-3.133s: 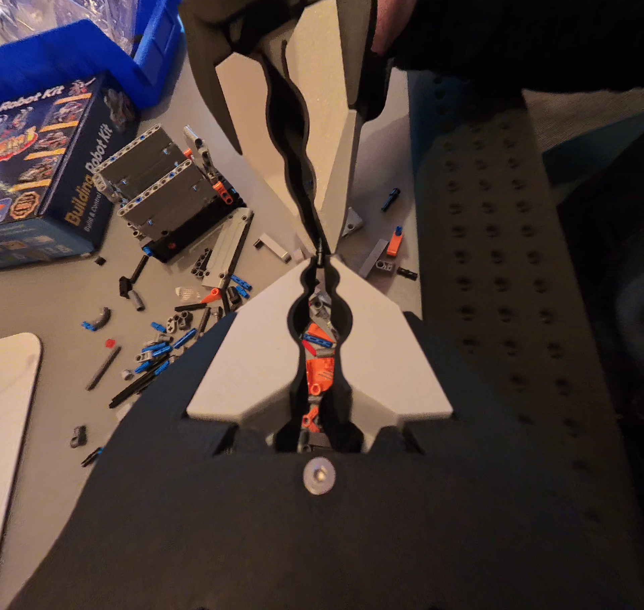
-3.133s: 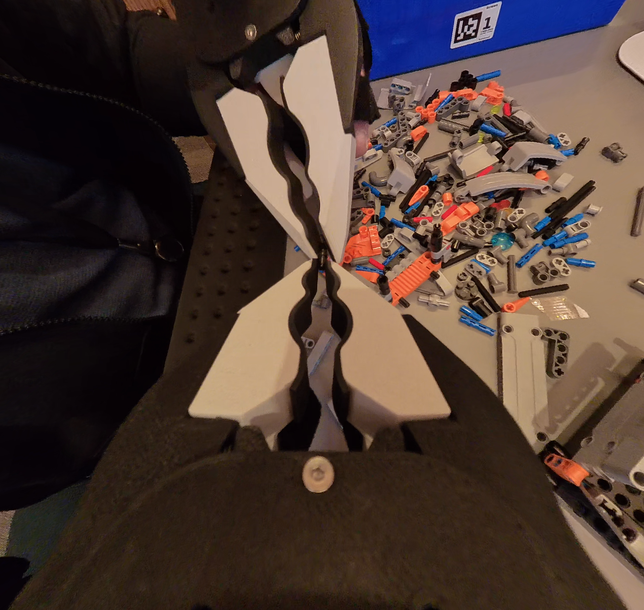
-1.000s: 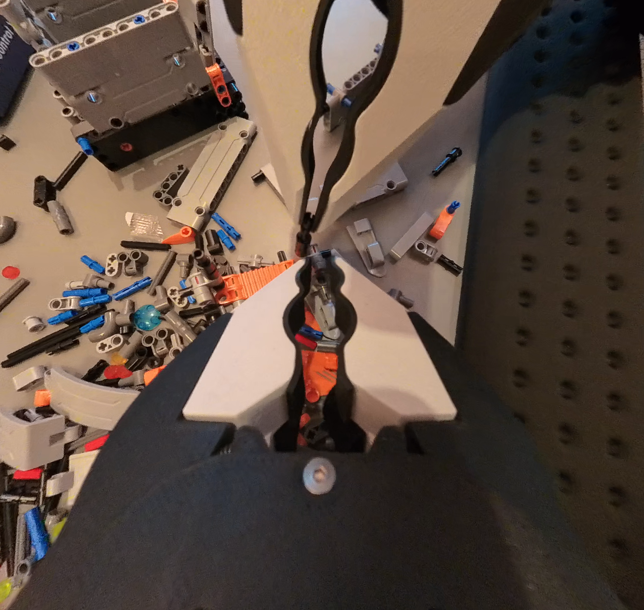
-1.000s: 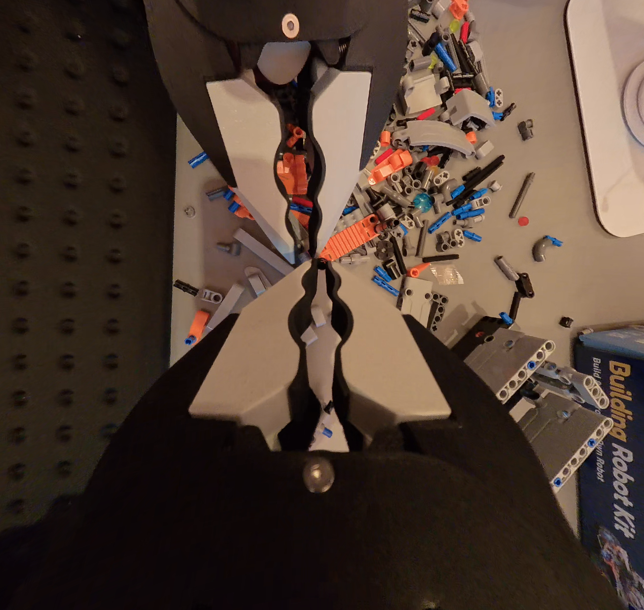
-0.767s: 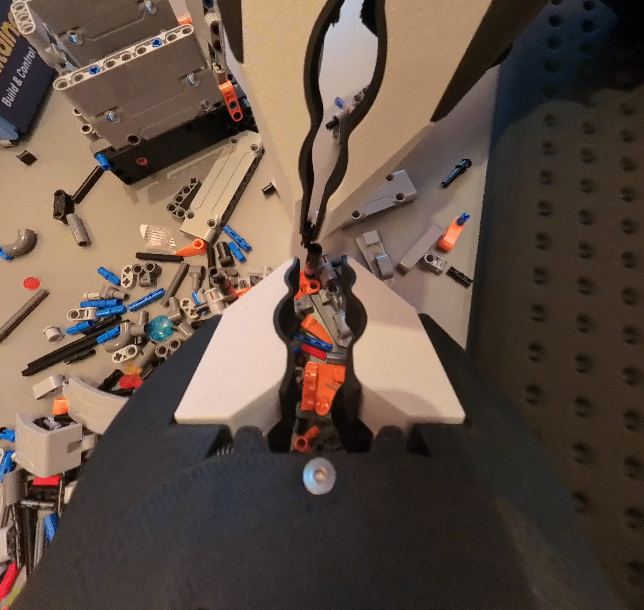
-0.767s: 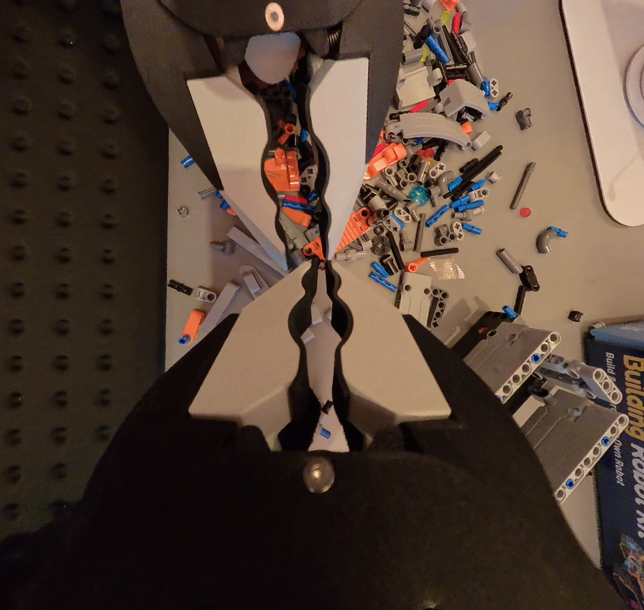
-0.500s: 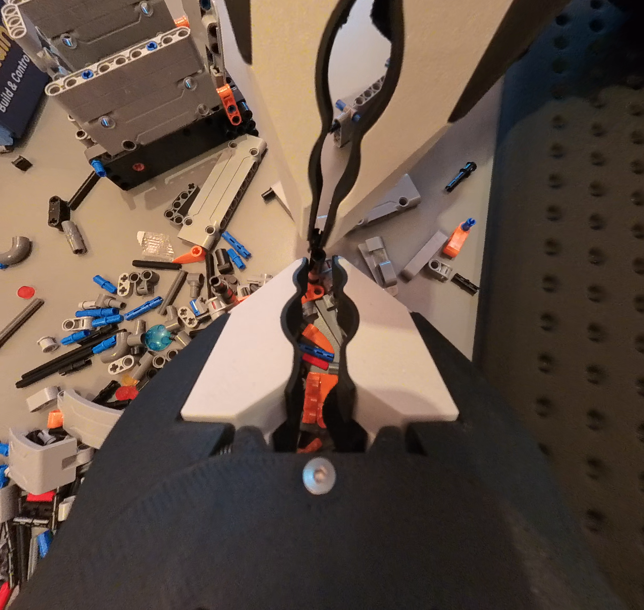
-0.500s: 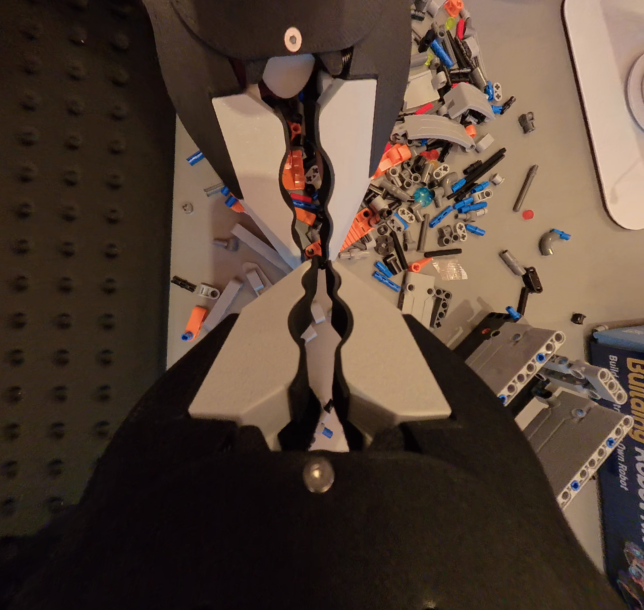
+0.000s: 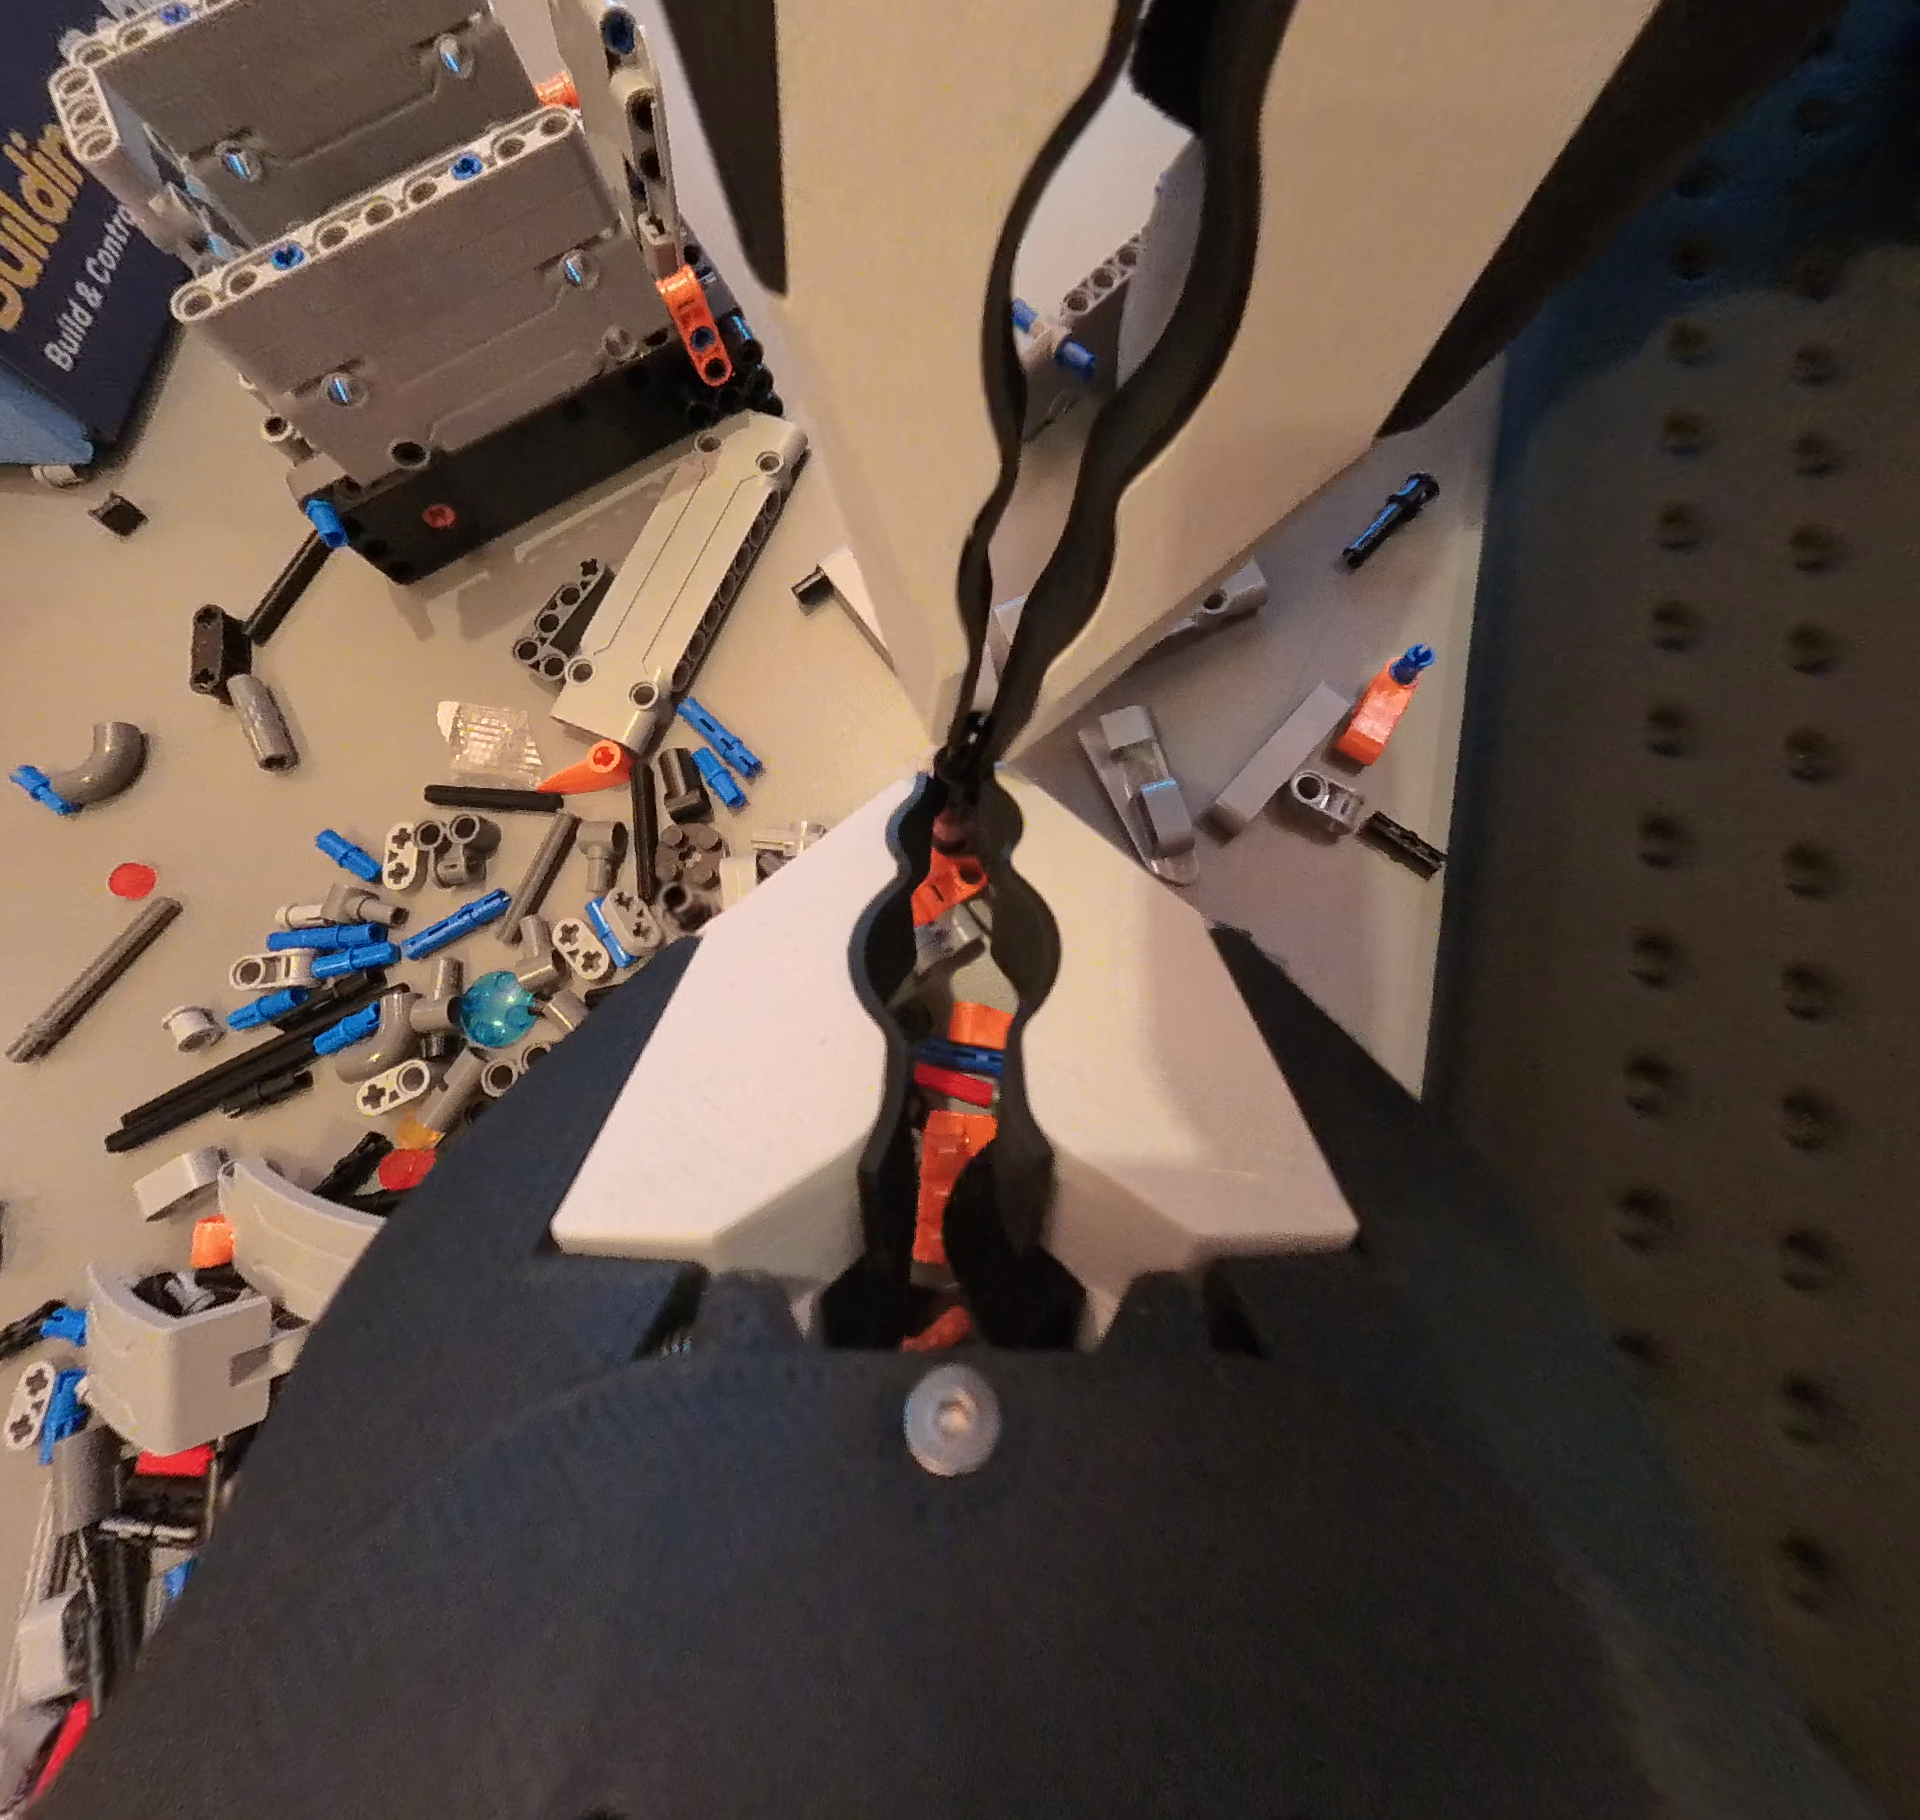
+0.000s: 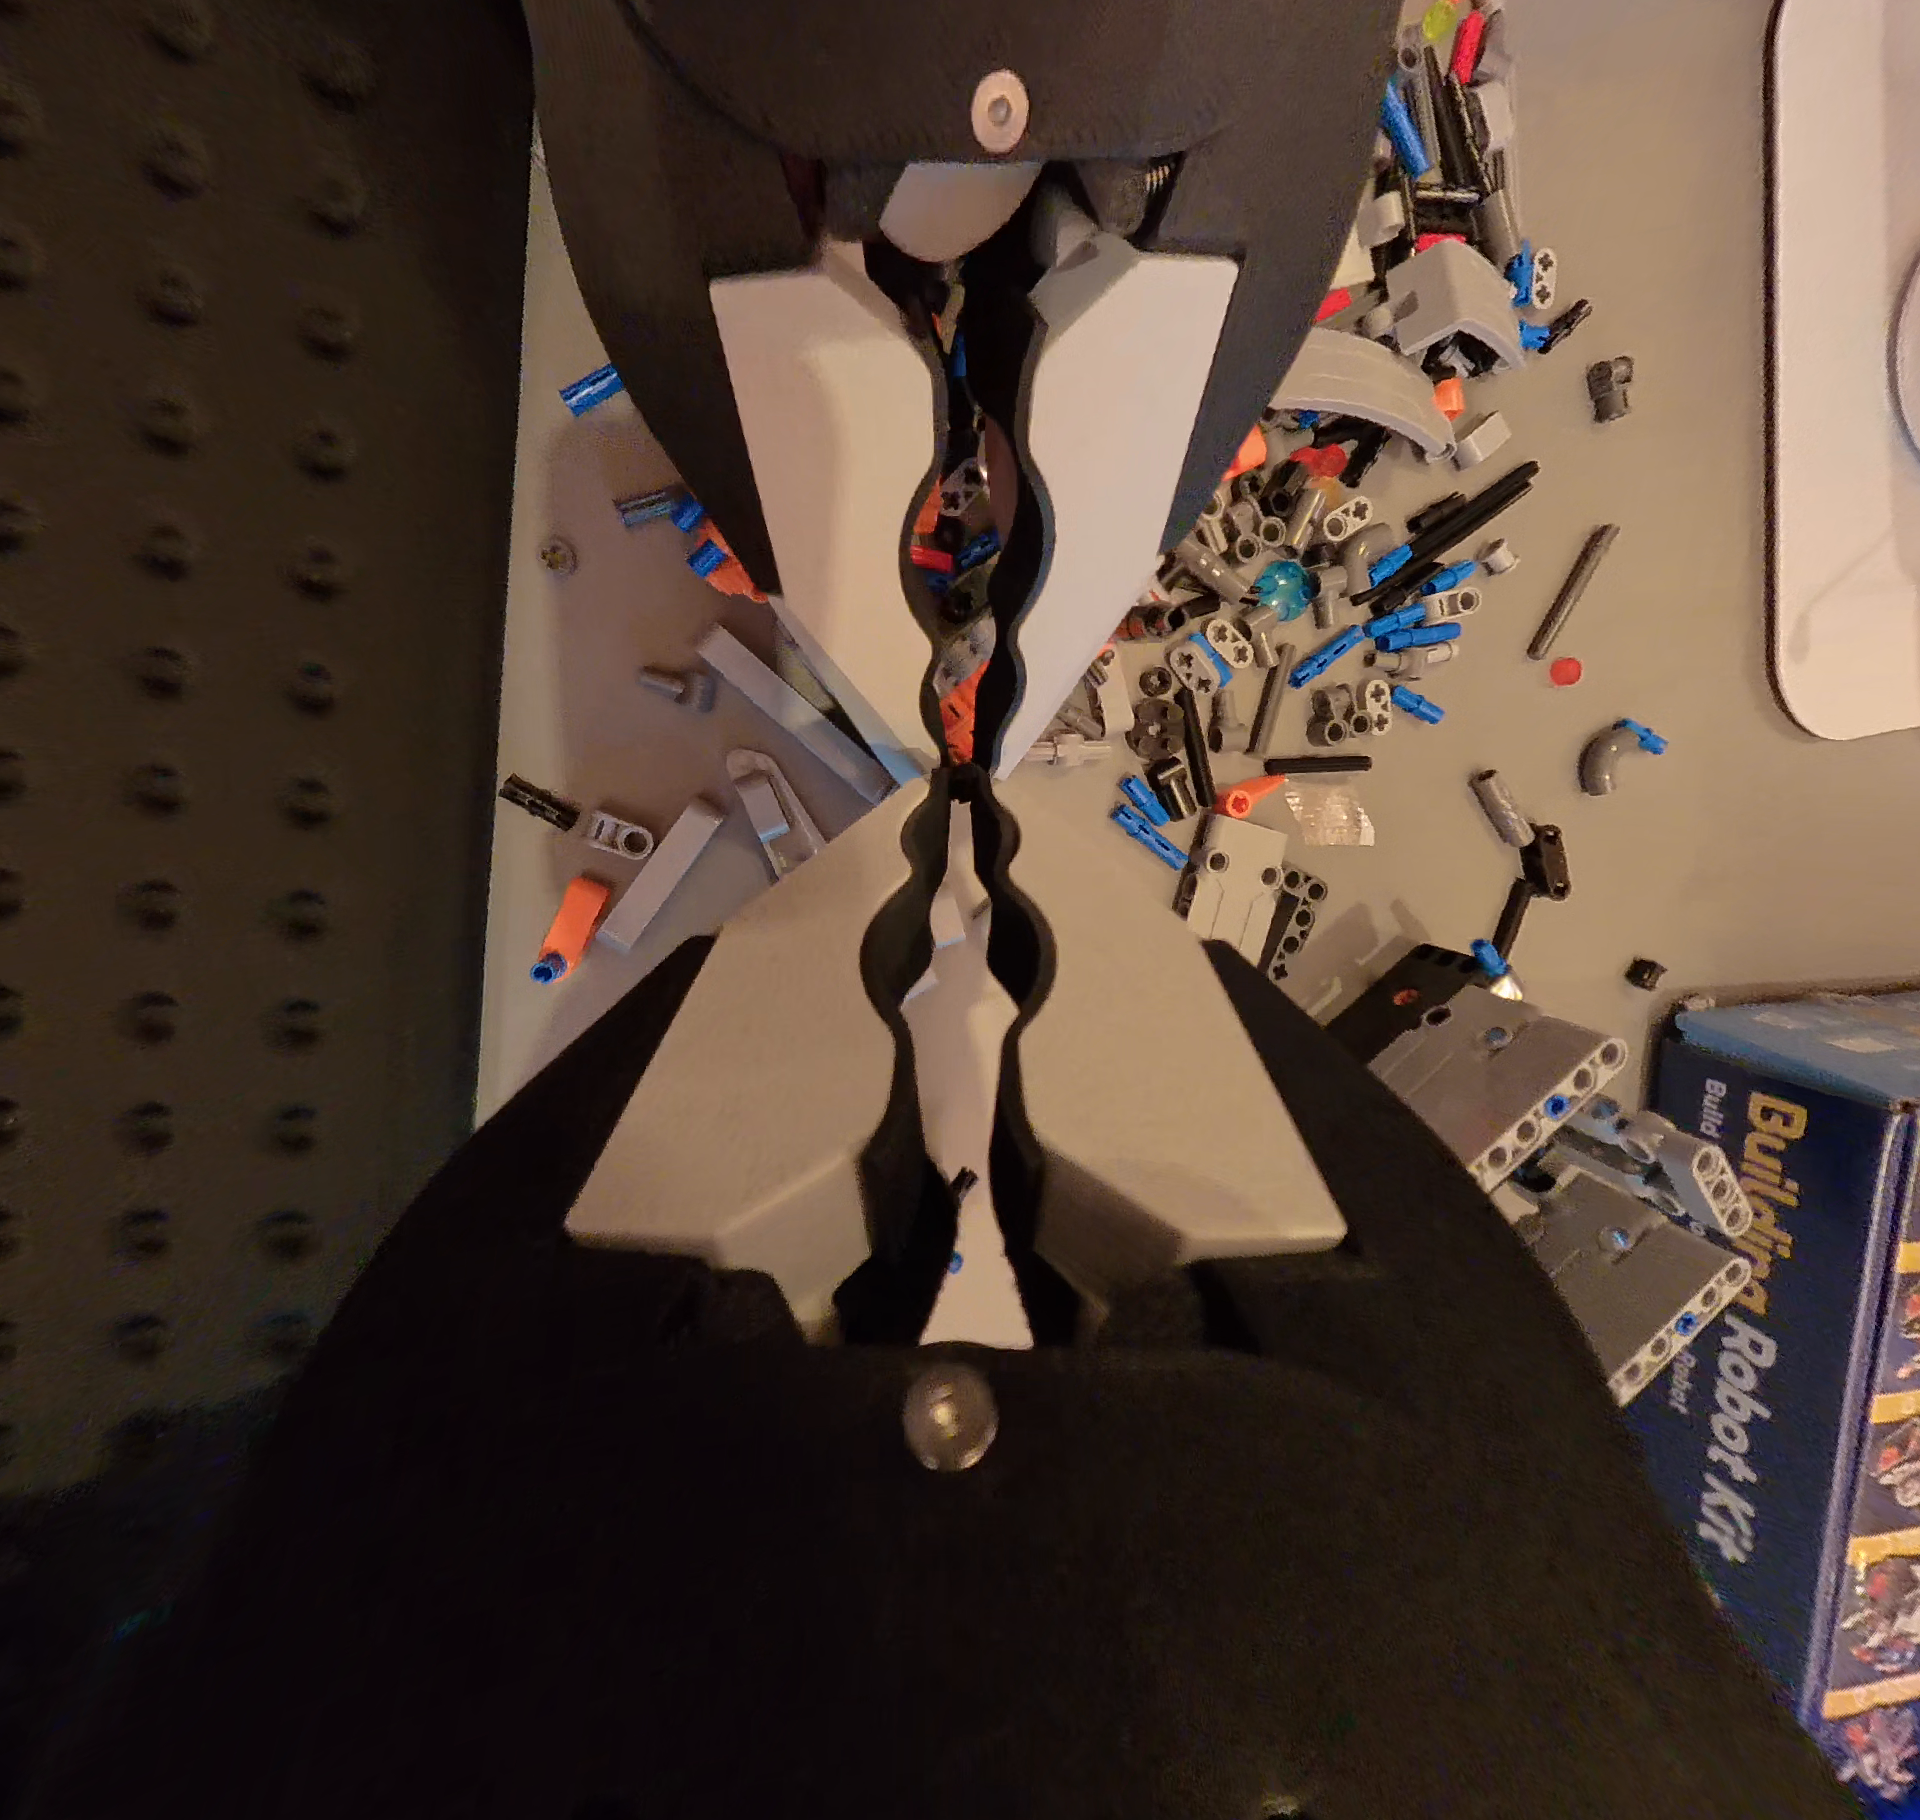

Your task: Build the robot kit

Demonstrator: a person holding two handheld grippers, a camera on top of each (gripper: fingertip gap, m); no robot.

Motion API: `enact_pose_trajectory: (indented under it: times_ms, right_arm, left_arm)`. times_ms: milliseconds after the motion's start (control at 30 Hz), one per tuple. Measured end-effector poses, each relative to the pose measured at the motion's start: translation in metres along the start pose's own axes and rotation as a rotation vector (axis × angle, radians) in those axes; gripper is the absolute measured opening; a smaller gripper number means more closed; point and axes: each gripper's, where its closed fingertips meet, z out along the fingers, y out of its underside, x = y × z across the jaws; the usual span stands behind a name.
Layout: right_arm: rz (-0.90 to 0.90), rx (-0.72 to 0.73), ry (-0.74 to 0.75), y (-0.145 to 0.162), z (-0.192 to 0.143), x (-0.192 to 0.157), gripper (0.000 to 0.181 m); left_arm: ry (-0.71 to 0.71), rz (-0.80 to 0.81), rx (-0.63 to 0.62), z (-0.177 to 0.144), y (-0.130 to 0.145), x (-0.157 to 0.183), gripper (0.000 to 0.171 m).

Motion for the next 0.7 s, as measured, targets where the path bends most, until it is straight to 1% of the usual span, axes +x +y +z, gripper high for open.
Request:
enact_pose_trajectory:
  times_ms: [200,400,467,567,700]
  right_arm:
    - [0.036,-0.031,-0.077,0.0008,0.0024,0.0004,0.002]
    - [0.124,-0.052,-0.212,0.0016,0.0044,0.0002,0.002]
    - [0.134,-0.029,-0.221,0.0001,0.0038,0.0016,0.003]
    - [0.176,0.032,-0.196,-0.0024,-0.0027,0.0057,0.008]
    - [0.178,0.055,-0.199,-0.0026,-0.0018,0.0021,0.003]
  left_arm:
    - [0.001,-0.005,0.005,-0.0002,0.0001,0.0000,0.005]
    - [0.019,-0.025,0.018,0.0002,0.0003,0.0002,0.006]
    - [0.024,-0.035,0.022,-0.0004,0.0005,-0.0005,0.006]
    - [0.015,-0.024,0.020,-0.0006,0.0007,-0.0003,0.006]
    - [0.028,-0.034,0.026,-0.0003,0.0004,0.0002,0.006]
